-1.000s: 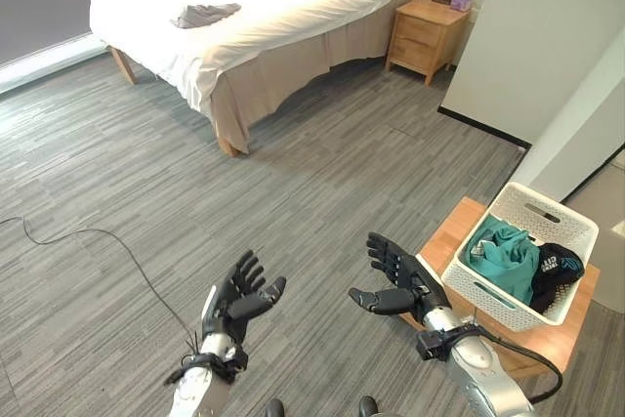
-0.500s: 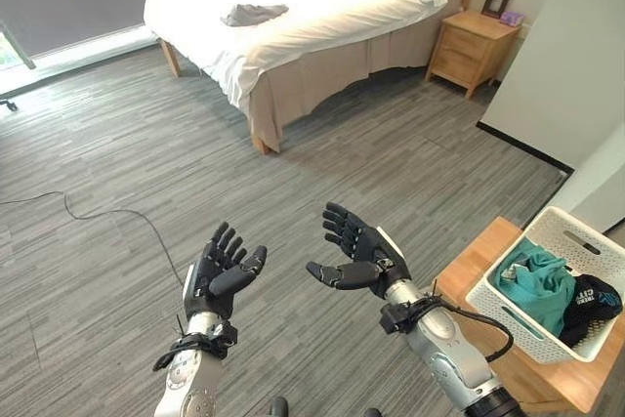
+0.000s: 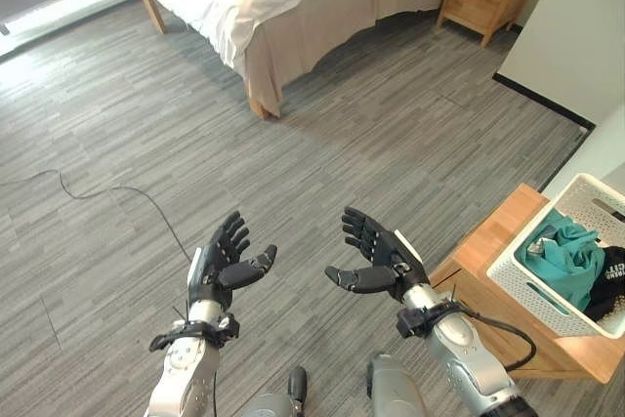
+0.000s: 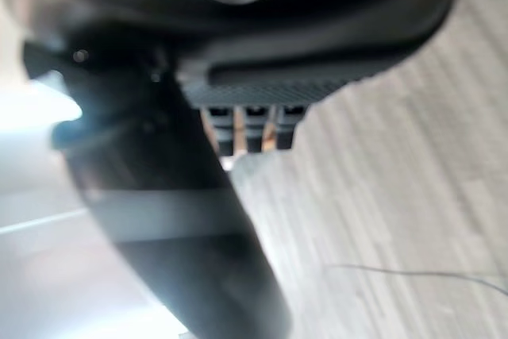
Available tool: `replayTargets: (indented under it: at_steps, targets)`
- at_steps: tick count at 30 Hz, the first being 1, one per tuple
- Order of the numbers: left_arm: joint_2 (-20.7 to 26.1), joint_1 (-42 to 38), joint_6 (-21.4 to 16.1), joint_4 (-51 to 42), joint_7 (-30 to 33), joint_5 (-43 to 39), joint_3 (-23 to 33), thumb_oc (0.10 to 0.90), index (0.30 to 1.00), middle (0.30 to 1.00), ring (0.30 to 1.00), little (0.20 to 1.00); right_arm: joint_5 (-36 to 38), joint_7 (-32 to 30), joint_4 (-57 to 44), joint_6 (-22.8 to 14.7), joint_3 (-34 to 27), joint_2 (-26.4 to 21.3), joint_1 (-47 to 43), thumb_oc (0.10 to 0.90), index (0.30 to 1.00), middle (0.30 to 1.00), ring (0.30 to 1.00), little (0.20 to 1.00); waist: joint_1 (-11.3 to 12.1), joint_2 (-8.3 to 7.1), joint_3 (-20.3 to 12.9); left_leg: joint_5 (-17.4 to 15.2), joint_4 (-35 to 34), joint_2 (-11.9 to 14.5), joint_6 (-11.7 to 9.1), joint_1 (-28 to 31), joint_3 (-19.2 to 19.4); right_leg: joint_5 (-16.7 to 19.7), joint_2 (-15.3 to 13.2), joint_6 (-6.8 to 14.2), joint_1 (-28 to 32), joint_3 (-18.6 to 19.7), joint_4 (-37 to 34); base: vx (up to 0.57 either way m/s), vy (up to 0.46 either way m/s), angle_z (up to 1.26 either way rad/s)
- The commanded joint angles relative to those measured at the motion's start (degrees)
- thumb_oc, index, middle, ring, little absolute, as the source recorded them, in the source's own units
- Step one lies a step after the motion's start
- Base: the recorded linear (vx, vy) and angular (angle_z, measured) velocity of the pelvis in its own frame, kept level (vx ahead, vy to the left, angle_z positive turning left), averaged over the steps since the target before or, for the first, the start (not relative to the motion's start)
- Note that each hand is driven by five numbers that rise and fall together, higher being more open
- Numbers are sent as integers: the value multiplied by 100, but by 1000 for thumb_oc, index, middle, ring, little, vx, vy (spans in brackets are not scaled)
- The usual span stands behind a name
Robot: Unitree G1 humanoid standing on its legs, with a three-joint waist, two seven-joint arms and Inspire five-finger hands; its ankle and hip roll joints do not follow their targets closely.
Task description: Pick up bed clothes into laundry basket.
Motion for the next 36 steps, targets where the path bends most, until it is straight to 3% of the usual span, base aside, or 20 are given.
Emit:
replayTargets:
  at_steps: [1, 2, 6, 7, 8, 9, 10, 13, 14, 17, 18, 20, 21, 23, 29, 32, 33, 34, 35, 36]
  targets:
    - [38, -319, -774, -554, -166, 194, 51, 800, 900, 900, 900, 900, 337, 200, -233, -572, -341, 54, -167, 800, 900, 900, 900, 900, -324, -64, -405, -1261, -311, -2, -390, 1749, -405, 1354, 275, 112, -199, -250, -1655, 580, -105, 163]
    - [-55, -362, -790, -527, -215, 60, 14, 800, 900, 900, 900, 900, 313, 172, -275, -555, -453, 52, -119, 800, 900, 900, 900, 900, -427, -97, -502, -1409, -402, 50, -446, 2101, -605, 1494, 231, 149, -300, -670, -1949, 372, -75, 127]
    - [-191, -300, -806, -548, -275, 21, -68, 800, 900, 900, 900, 900, 548, 228, -324, -602, -602, 78, 149, 800, 900, 900, 900, 900, -569, -75, -872, -1351, -125, 232, -635, 2330, -662, 1645, 167, -63, -69, -896, -1667, 539, -170, 78]
    - [-223, -311, -808, -518, -241, 56, -119, 800, 900, 900, 900, 900, 625, 231, -229, -591, -550, 98, 104, 800, 900, 900, 900, 900, -595, -1, -981, -1015, 274, 307, -806, 2267, -579, 1637, 248, -161, 3, -979, -1525, 768, -269, -45]
    - [-335, -420, -808, -439, -131, -25, -262, 800, 900, 900, 900, 900, 852, 155, 2, -629, -478, 138, -51, 800, 900, 900, 900, 900, -616, 25, -1086, 437, 1748, 305, -1491, 1631, -286, 1500, 279, -327, 441, -1025, -1466, 570, -191, -40]
    - [-331, -415, -809, -438, -132, -28, -258, 800, 900, 900, 900, 900, 851, 155, 4, -629, -471, 141, -51, 800, 900, 900, 900, 900, -591, 100, -1078, 346, 1810, 384, -1480, 1638, -240, 1450, 368, -323, 454, -1032, -1453, 560, -286, 12]
    - [-395, -500, -789, -424, -152, -166, -293, 800, 900, 900, 900, 900, 1020, 65, 16, -668, -443, 132, -124, 800, 900, 900, 900, 900, -589, -19, -1069, 881, 2772, 415, -1735, 1228, 233, 1365, 258, -455, 805, -1119, -1565, 429, -265, 69]
    - [-288, -569, -673, -571, -213, -126, -410, 800, 900, 900, 900, 900, 1138, -66, 27, -715, -476, 39, -267, 800, 900, 900, 900, 900, -128, -275, -795, 530, 4318, 595, -1386, -2, 1206, 939, 354, -710, 1870, -1014, -1931, 625, -400, 29]
    - [-319, -585, -768, -503, -68, -117, -369, 800, 900, 900, 900, 900, 962, -192, 24, -722, -409, -22, -466, 800, 900, 900, 900, 900, 238, -317, -654, 218, 4055, 560, -1229, -775, 1628, 750, 385, -736, 2354, -925, -2109, 522, -196, -37]
    - [-427, -479, -805, -431, -110, -471, -359, 800, 900, 900, 900, 900, 947, -194, -66, -700, -279, -10, -586, 800, 900, 900, 900, 900, 504, -362, -673, 175, 3326, 577, -1115, -1150, 1819, 598, 359, -685, 2710, -776, -2210, 631, -20, -72]
    - [-408, -399, -797, -350, -116, -451, -346, 800, 900, 900, 900, 900, 807, -110, -191, -716, -129, -21, -651, 800, 900, 900, 900, 900, 707, -236, -733, 389, 1810, 875, -995, -1511, 1970, 291, 455, -622, 2985, -710, -2183, 641, 113, -86]
    - [-414, -343, -798, -318, -119, -420, -359, 800, 900, 900, 900, 900, 723, -113, -185, -699, -58, 1, -632, 800, 900, 900, 900, 900, 817, -214, -712, 544, 1202, 868, -985, -1357, 1896, 132, 453, -604, 3237, -622, -2192, 635, 127, -70]
    - [-459, -345, -824, -217, -87, -499, -305, 800, 900, 900, 900, 900, 573, -113, -163, -700, 81, 31, -715, 800, 900, 900, 900, 900, 1011, -72, -766, 982, -56, 978, -1137, -1551, 1530, -106, 531, -545, 3596, -395, -2295, 432, 95, -50]
    - [-519, -452, -860, -130, -47, -630, -279, 800, 900, 900, 900, 900, 447, -150, -170, -705, 126, 40, -770, 800, 900, 900, 900, 900, 1098, -72, -730, 1227, -751, 1010, -1348, -1750, 1292, -330, 374, -474, 3986, -112, -2360, 673, 193, -58]
    - [-446, -549, -947, -177, 12, -581, -187, 800, 900, 900, 900, 900, 335, -104, -229, -649, 50, 103, -535, 800, 900, 900, 900, 900, 1055, -110, -979, 1674, -335, 1343, -1417, -1720, 1614, -602, -40, -235, 4408, 95, -2238, 472, 218, -48]
    - [-348, -626, -914, -136, 20, -446, -303, 800, 900, 900, 900, 900, 220, -151, -325, -603, -9, 180, -349, 800, 900, 900, 900, 900, 1019, -311, -1189, 1359, 138, 1117, -1176, -1768, 1799, -192, -483, 25, 4165, 90, -1550, 487, 248, -36]
    - [-274, -622, -878, -134, 60, -349, -337, 800, 900, 900, 900, 900, 181, -196, -306, -602, -24, 232, -311, 800, 900, 900, 900, 900, 1027, -384, -1263, 1201, 251, 1016, -1053, -1715, 1860, 347, -599, 79, 3974, 169, -1124, 406, 294, 27]
    - [-122, -703, -872, -211, 200, -214, -379, 800, 900, 900, 900, 900, 229, -342, -179, -634, -55, 369, -424, 800, 900, 900, 900, 900, 987, -319, -1196, 857, 485, 898, -764, -1575, 1928, 1542, -559, 43, 3342, 443, 237, 421, 279, 23]
    - [-125, -701, -872, -210, 200, -213, -384, 800, 900, 900, 900, 900, 230, -341, -179, -634, -57, 367, -419, 800, 900, 900, 900, 900, 966, -369, -1190, 801, 510, 839, -775, -1563, 1922, 1458, -614, 40, 3355, 412, 303, 416, 321, -11]
    - [-42, -775, -877, -227, 246, -124, -332, 800, 900, 900, 900, 900, 242, -358, -133, -663, -31, 409, -504, 800, 900, 900, 900, 900, 885, -329, -1116, 710, 420, 741, -674, -1314, 1966, 1792, -597, -27, 3048, 404, 736, 365, 243, -12]
